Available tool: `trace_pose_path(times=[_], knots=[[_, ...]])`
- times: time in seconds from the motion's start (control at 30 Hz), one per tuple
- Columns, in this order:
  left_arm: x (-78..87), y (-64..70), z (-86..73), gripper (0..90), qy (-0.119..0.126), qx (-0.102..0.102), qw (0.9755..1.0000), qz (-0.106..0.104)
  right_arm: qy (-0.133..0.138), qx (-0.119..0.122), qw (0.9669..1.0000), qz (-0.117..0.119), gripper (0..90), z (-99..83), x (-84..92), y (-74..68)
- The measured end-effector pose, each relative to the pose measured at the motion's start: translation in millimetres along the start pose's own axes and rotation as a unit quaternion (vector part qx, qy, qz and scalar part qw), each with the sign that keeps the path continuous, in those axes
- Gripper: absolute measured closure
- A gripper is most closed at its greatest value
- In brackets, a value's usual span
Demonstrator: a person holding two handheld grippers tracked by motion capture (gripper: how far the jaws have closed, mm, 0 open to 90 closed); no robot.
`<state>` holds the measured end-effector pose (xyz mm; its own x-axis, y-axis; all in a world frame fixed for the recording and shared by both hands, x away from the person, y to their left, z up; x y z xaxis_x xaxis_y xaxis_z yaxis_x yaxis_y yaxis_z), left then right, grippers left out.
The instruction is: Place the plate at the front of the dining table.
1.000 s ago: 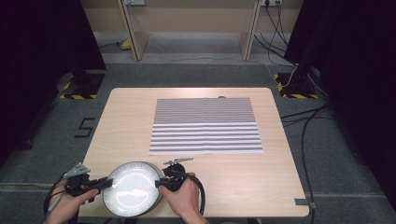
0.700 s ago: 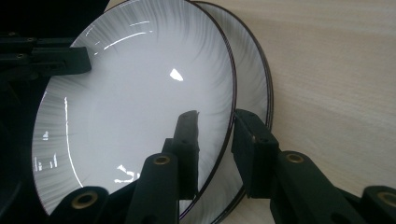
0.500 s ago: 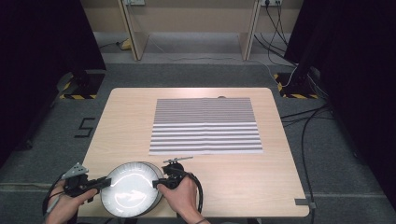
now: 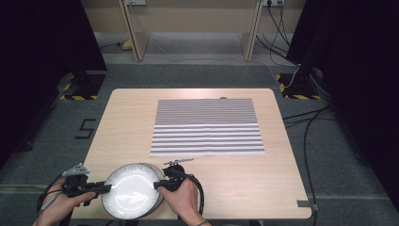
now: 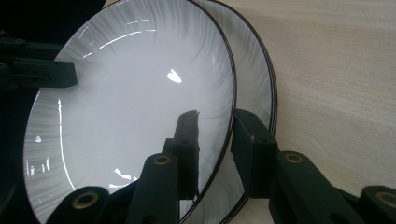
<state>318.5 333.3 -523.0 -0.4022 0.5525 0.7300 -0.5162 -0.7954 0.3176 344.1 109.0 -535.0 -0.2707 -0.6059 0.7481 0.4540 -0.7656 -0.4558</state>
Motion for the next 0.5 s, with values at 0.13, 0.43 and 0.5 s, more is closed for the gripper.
trace_pose_path(times=[0.13, 0.43, 0.5], knots=[[-1.2, 0.3, -0.7, 71.5, 0.002, 0.013, 0.9999, 0.0, 0.001, -0.003, 1.0, -0.005, 68.0, -1.3, 0.3, -1.9], [-7.0, 6.9, -4.1, 73.9, -0.004, 0.029, 0.9995, -0.013, 0.009, -0.075, 0.9969, 0.023, 69.8, -1.0, 2.0, 1.0], [-6.9, 7.4, -3.3, 74.0, -0.005, 0.025, 0.9996, -0.007, 0.007, -0.076, 0.9968, 0.025, 69.9, -0.9, 2.0, 1.3]])
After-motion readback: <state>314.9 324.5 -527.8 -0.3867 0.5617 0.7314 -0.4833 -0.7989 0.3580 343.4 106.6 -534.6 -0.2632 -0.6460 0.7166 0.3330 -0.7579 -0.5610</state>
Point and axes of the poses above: each handheld gripper's, and its own axes: x roughly backward along the jaws, z roughly out of its top, y roughly to its right, the point moved 8 cm from there along -x, roughly forward along the jaws, and after that the axes turned 4 degrees about -z, right-handed, at the moved point
